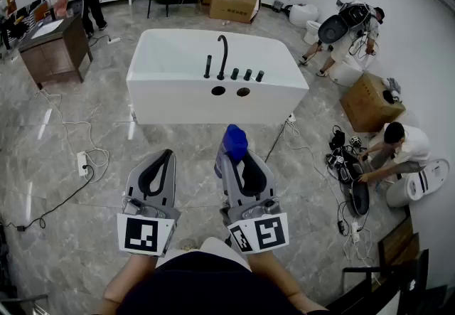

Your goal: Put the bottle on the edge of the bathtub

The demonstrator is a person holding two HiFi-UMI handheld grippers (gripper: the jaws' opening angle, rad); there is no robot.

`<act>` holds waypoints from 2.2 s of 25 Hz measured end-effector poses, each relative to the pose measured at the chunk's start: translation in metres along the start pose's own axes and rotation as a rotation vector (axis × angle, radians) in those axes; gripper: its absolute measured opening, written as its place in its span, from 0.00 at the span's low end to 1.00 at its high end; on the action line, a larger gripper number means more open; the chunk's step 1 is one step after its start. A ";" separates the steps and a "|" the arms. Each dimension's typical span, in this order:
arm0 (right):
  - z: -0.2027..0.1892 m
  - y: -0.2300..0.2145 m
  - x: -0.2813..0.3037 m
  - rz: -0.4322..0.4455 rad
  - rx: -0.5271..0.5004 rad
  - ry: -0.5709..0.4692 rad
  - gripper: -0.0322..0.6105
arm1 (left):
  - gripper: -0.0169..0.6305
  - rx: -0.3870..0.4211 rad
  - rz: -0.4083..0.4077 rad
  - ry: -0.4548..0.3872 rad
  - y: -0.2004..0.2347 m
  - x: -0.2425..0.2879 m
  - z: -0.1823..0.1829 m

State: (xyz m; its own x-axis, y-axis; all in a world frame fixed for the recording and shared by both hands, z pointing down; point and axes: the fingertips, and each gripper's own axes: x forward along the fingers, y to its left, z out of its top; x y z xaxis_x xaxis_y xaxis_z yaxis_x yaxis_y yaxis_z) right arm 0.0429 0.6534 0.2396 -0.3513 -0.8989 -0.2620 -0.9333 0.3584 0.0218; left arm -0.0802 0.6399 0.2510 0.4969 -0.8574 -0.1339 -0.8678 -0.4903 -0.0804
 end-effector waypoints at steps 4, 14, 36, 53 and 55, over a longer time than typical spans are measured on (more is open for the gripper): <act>-0.003 0.003 0.012 -0.015 -0.022 -0.001 0.25 | 0.03 0.003 0.003 -0.006 0.014 0.002 -0.001; -0.011 -0.008 0.027 -0.006 0.013 -0.006 0.25 | 0.03 -0.023 -0.001 0.013 0.024 0.021 -0.016; -0.074 -0.127 0.242 0.050 0.034 0.019 0.25 | 0.03 -0.043 0.070 -0.002 0.121 0.246 -0.052; -0.121 -0.198 0.365 0.107 0.071 0.029 0.25 | 0.03 -0.019 0.189 0.030 0.190 0.362 -0.085; -0.127 -0.204 0.372 0.103 0.074 0.034 0.25 | 0.03 -0.020 0.192 0.040 0.193 0.369 -0.091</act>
State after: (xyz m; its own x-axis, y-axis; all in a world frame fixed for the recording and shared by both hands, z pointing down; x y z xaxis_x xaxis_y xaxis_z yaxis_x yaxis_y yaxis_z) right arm 0.0931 0.2137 0.2601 -0.4484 -0.8639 -0.2294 -0.8847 0.4656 -0.0244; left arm -0.0652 0.2146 0.2765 0.3223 -0.9407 -0.1059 -0.9466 -0.3201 -0.0372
